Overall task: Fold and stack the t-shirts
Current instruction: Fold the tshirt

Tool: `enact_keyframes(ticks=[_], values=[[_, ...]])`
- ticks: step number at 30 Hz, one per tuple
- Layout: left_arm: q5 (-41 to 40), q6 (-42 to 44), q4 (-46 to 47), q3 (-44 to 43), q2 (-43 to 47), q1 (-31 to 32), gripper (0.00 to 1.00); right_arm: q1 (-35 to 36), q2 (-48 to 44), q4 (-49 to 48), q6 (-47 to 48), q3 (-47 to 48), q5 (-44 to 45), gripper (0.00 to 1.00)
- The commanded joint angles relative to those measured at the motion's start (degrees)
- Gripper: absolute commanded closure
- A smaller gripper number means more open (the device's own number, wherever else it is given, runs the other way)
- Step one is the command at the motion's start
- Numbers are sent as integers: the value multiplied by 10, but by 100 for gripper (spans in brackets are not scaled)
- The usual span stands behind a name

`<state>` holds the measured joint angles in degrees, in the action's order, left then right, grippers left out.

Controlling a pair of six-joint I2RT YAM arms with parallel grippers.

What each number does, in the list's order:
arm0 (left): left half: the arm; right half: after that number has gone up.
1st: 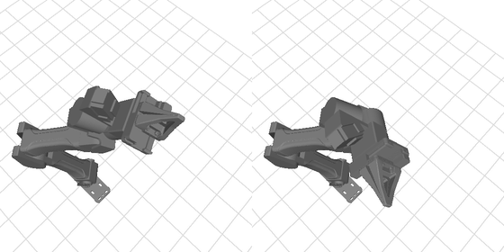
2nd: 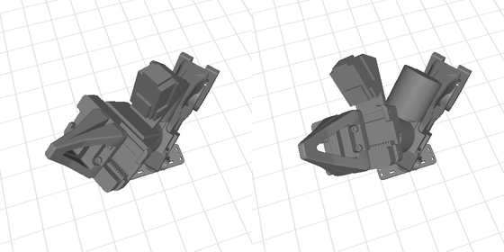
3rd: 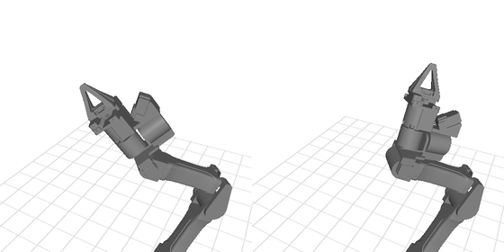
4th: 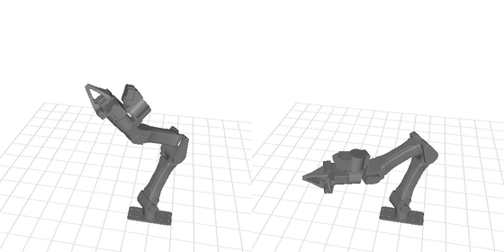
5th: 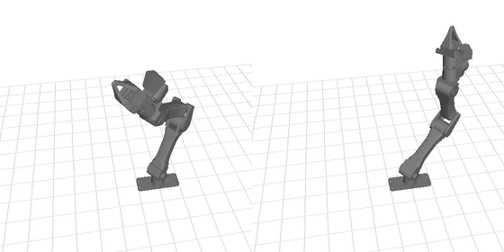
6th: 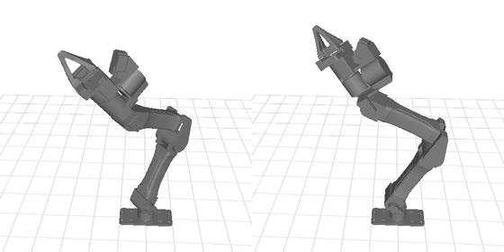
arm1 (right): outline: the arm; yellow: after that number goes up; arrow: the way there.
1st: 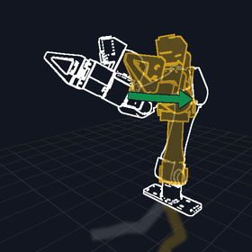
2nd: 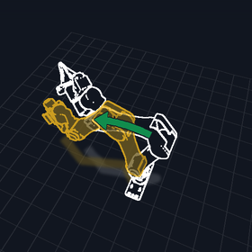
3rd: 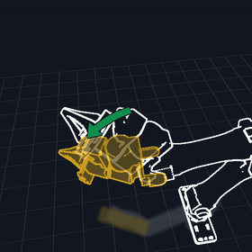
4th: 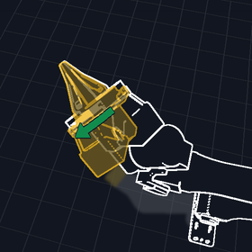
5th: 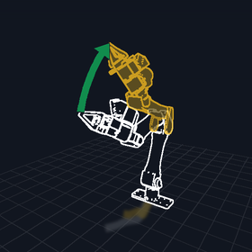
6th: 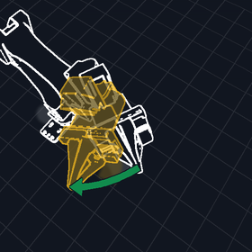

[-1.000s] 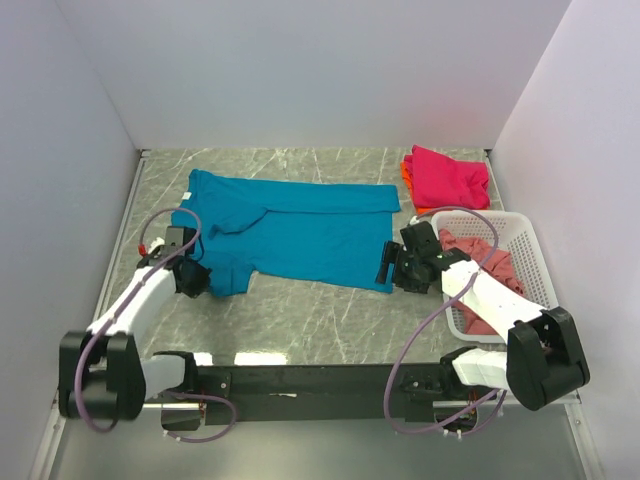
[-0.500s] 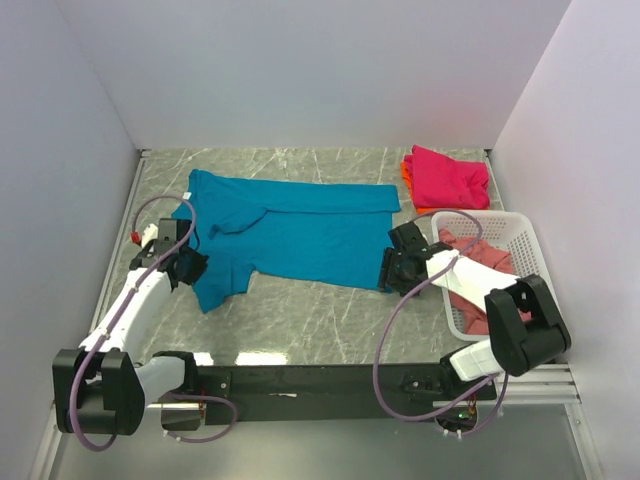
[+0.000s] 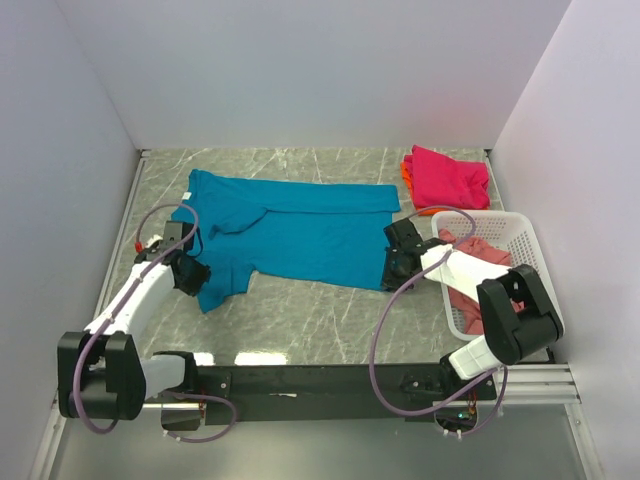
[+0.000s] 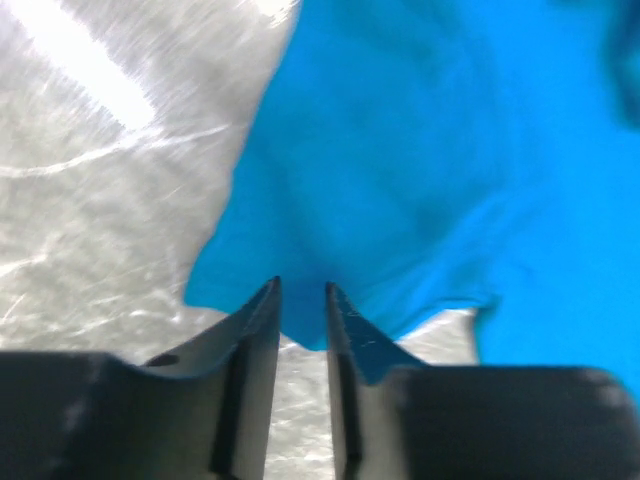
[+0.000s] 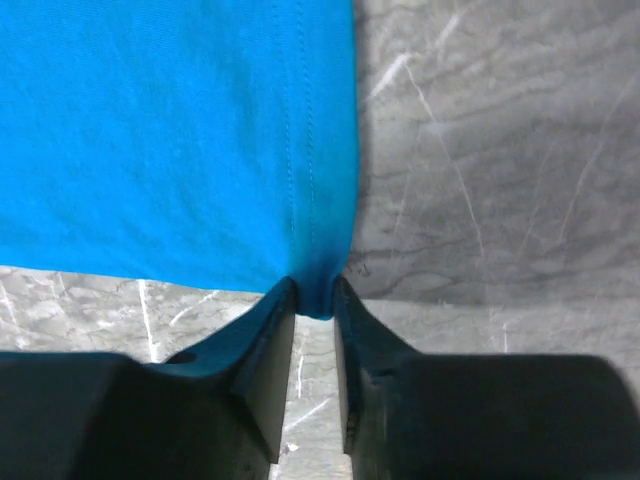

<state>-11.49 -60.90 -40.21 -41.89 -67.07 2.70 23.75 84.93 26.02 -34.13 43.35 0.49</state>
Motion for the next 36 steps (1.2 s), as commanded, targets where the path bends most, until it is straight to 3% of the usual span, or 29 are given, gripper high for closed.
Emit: enact_keyframes(ticks=[1, 6, 17, 20, 21, 22, 23, 31, 36], values=[[-4, -20, -15, 25, 1, -2, 66, 5, 28, -10, -3, 13, -3, 74], [-17, -26, -14, 47, 0, -2, 52, 5, 21, 3, 1, 16, 21, 99], [11, -30, 41, 84, -60, -3, 49, 6, 26, 3, 11, 19, 7, 100], [26, -20, 52, 88, -87, -3, 60, 5, 24, 8, 10, 22, 11, 100], [30, -12, 57, 91, -93, -3, 83, 6, 24, 10, 10, 23, 12, 100], [35, -10, 63, 92, -104, -3, 95, 5, 21, 10, 10, 23, 14, 100], [41, -6, 65, 91, -107, -3, 99, 5, 20, 11, 10, 23, 14, 100], [72, 19, 62, 59, -21, -3, 99, 6, 2, 27, 15, 32, 16, 100], [79, 24, 38, -6, 25, -3, 99, 6, -10, 46, 20, 56, 12, 100]])
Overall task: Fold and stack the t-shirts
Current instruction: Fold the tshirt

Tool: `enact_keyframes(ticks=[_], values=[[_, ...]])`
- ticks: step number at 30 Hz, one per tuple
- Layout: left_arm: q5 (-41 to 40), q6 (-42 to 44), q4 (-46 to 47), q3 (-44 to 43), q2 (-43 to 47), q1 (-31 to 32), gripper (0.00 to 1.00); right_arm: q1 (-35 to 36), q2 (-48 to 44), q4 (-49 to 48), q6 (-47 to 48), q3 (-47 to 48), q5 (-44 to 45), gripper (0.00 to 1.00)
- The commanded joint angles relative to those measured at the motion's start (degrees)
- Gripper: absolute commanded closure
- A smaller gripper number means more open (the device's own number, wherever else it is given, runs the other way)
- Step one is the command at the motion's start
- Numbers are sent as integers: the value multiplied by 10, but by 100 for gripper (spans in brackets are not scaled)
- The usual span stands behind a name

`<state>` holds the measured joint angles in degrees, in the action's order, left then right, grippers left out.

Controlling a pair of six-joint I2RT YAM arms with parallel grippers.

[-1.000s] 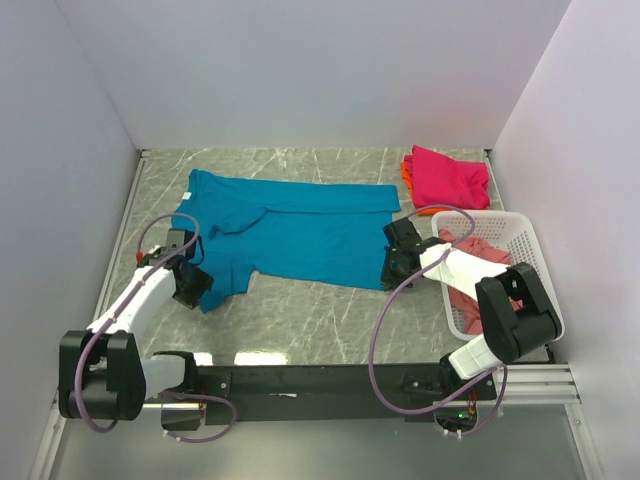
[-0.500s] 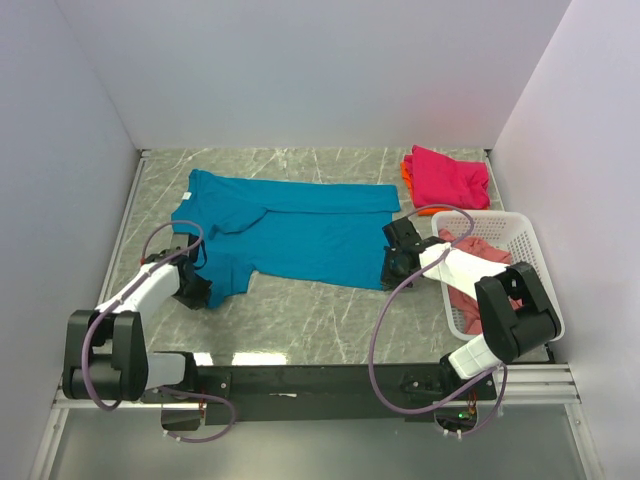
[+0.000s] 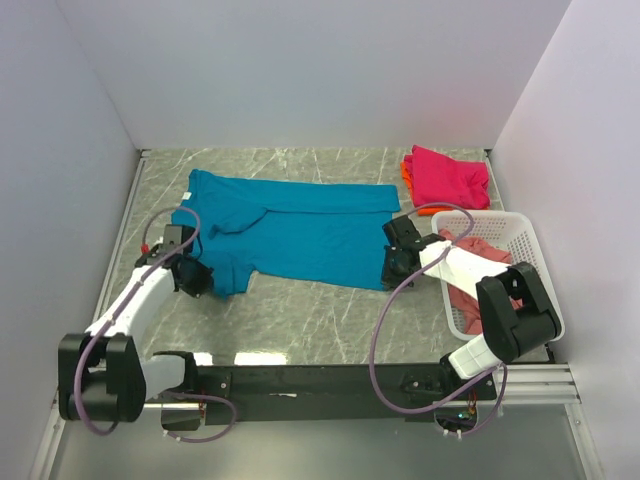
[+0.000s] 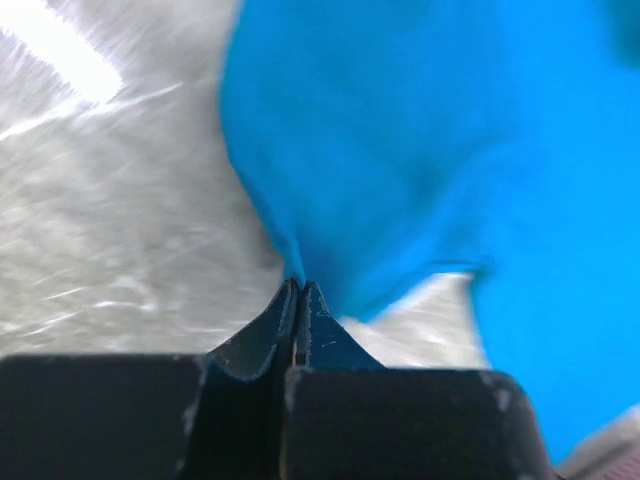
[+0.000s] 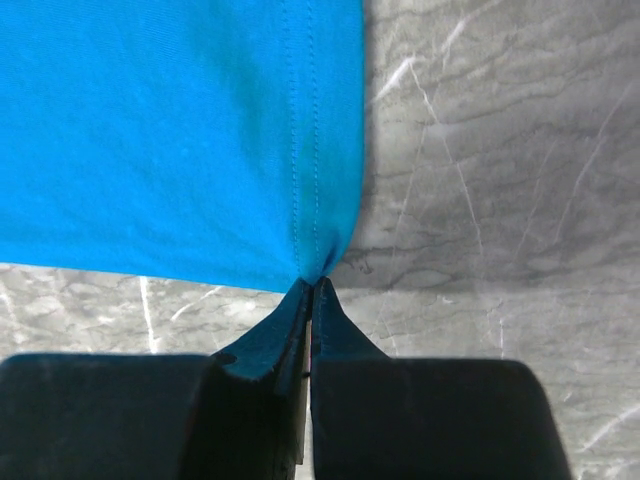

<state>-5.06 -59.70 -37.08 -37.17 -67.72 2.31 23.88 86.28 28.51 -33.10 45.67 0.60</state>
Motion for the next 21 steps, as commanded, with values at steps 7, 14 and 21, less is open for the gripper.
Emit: enact_keyframes(ticks=[7, 14, 21], values=[[1, 5, 4, -113, 20, 0, 99, 4, -23, 62, 22, 86, 5, 100], [1, -1, 23, -172, -41, 0, 99, 3, 13, 92, 38, 157, 13, 100], [-13, -11, 23, -266, -107, -7, 99, -7, 56, 126, 42, 234, 27, 100]])
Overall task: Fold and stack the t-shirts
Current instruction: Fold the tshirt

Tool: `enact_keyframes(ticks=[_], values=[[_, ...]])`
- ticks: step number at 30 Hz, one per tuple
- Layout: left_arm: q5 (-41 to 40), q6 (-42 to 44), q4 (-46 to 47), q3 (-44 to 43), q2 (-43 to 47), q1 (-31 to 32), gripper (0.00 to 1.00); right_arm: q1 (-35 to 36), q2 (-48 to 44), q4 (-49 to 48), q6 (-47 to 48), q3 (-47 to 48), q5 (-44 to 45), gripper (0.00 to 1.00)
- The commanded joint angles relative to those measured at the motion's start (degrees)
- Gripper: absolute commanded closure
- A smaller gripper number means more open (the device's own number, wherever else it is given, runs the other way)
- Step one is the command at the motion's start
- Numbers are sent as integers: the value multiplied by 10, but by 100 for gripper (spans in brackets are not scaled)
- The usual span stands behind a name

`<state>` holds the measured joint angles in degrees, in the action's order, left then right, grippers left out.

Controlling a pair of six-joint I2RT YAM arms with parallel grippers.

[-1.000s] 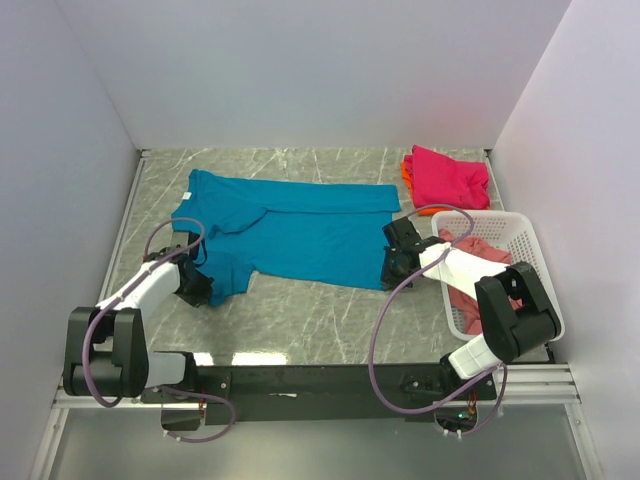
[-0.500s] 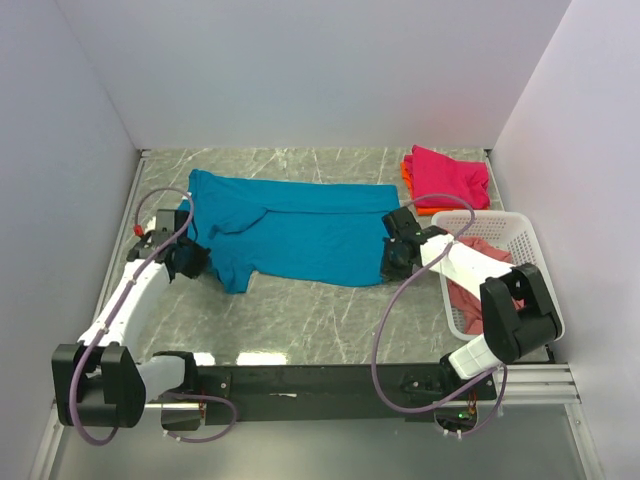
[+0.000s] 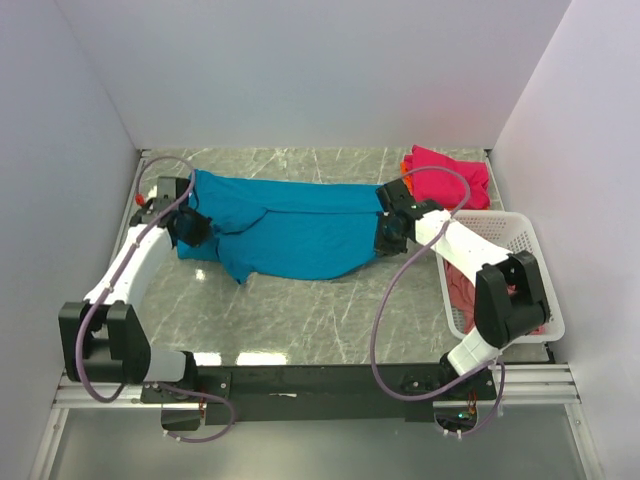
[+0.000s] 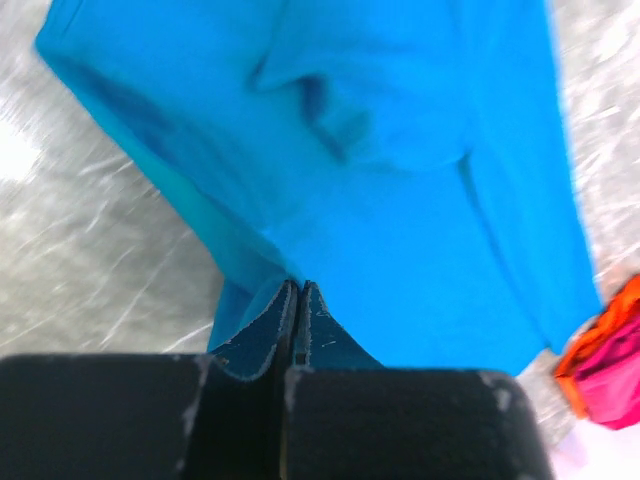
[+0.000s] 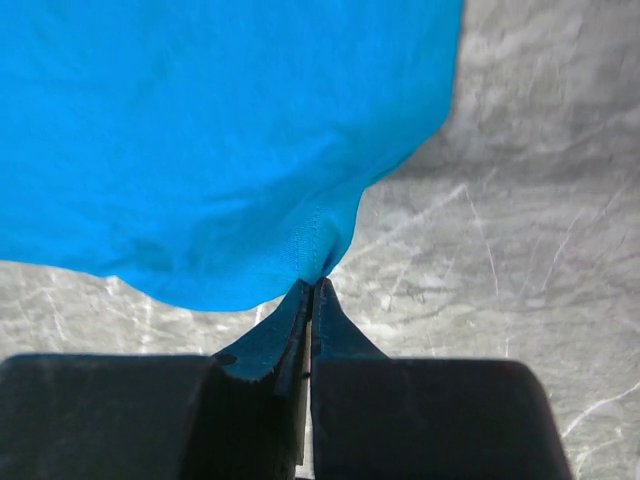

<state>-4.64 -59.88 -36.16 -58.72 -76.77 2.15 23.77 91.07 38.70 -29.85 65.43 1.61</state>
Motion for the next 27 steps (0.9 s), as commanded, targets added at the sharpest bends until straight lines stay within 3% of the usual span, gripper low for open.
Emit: enact_keyframes(ticks=[1, 11, 27], values=[[-16, -10, 12, -59, -22, -7, 99, -8, 11, 25, 8, 43, 16, 100], [-35, -16, 42, -140, -79, -20, 99, -50, 65, 48, 23, 136, 7, 100], [-37, 25, 19, -339, -253, -43, 99, -100, 185, 81, 53, 287, -13, 100]])
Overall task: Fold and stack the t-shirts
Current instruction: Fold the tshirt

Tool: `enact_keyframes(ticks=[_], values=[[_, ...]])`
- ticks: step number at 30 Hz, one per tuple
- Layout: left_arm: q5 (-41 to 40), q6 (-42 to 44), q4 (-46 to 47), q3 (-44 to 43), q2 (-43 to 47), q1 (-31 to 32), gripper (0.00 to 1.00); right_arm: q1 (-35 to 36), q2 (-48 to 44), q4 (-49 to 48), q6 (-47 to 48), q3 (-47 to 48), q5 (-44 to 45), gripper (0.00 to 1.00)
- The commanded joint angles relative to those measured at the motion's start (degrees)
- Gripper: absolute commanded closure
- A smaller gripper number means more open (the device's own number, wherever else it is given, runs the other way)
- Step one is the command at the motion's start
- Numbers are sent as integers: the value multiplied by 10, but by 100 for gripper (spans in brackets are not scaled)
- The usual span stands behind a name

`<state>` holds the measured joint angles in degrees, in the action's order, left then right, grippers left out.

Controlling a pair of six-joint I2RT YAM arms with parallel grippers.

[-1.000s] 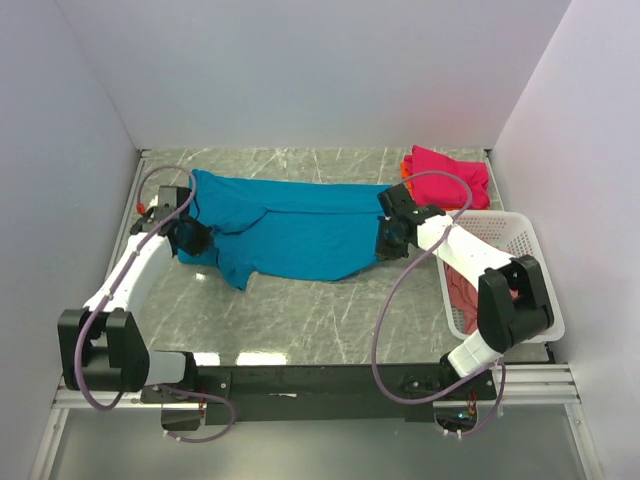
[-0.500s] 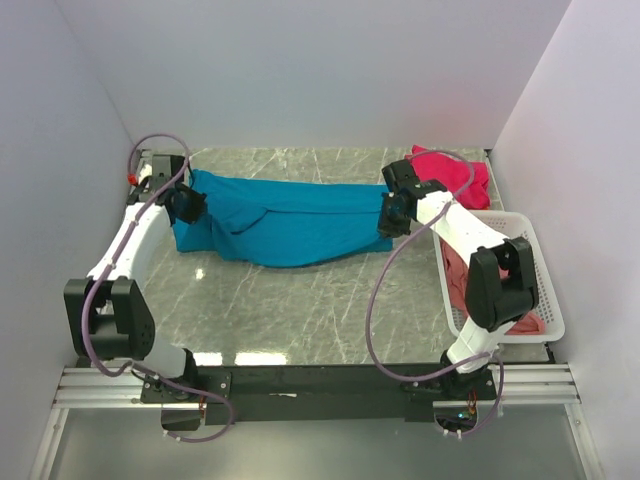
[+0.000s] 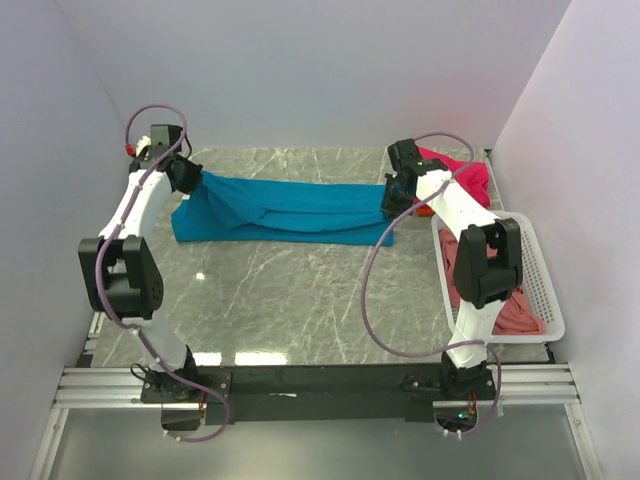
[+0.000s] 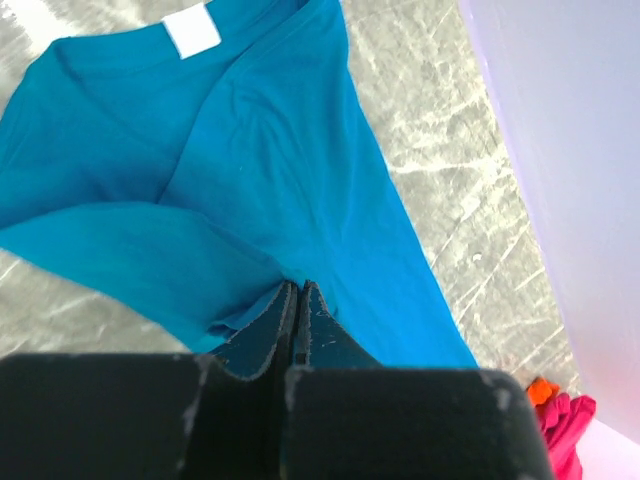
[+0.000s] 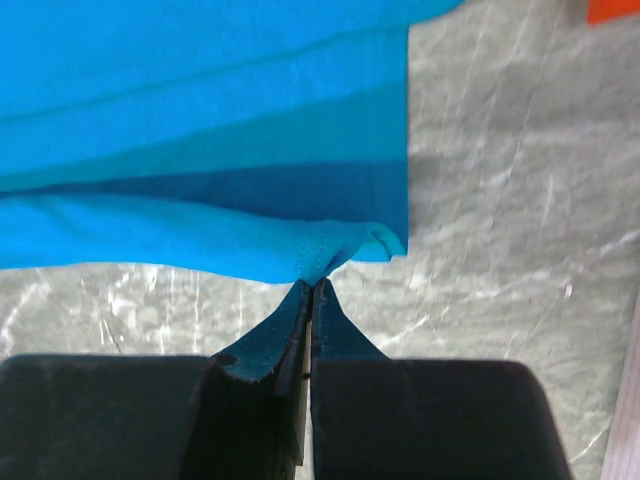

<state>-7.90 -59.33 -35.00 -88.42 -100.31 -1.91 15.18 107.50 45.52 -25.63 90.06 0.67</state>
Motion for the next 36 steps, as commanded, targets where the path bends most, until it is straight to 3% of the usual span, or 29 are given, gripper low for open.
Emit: enact_keyframes(ticks=[1, 9, 13, 14, 15, 16, 18, 19, 21, 25, 28, 32, 36], values=[[-2, 21, 9, -49, -25, -1, 99, -16, 28, 13, 12, 55, -5, 100], [-3, 34, -4, -154, -142, -3, 99, -44, 110, 20, 6, 122, -24, 100], [12, 47, 9, -215, -208, -3, 96, -58, 146, 12, 14, 171, -31, 89], [26, 53, 4, -254, -245, -6, 90, -61, 167, 19, 12, 189, -29, 82], [33, 58, -8, -284, -266, -8, 81, -65, 177, 34, 14, 233, -26, 55], [32, 54, -67, -360, -289, -9, 56, -68, 184, 52, 18, 250, -19, 44], [14, 59, -110, -422, -335, -12, 35, -70, 184, 64, 21, 270, 13, 34], [12, 66, -117, -430, -337, -12, 1, -70, 175, 51, 22, 263, 15, 31], [36, 76, -81, -387, -299, -12, 1, -68, 126, 23, 23, 204, -4, 27], [67, 75, 5, -161, -183, -7, 1, -44, 48, -68, 22, 82, -47, 24], [82, 79, 42, -68, -117, 9, 0, -16, 35, -94, 14, 38, -51, 24], [98, 84, 41, -30, -119, 42, 1, -2, 53, -120, 7, 30, -79, 24], [108, 83, 28, -64, -159, 60, 1, 9, 85, -129, 8, 49, -93, 24]])
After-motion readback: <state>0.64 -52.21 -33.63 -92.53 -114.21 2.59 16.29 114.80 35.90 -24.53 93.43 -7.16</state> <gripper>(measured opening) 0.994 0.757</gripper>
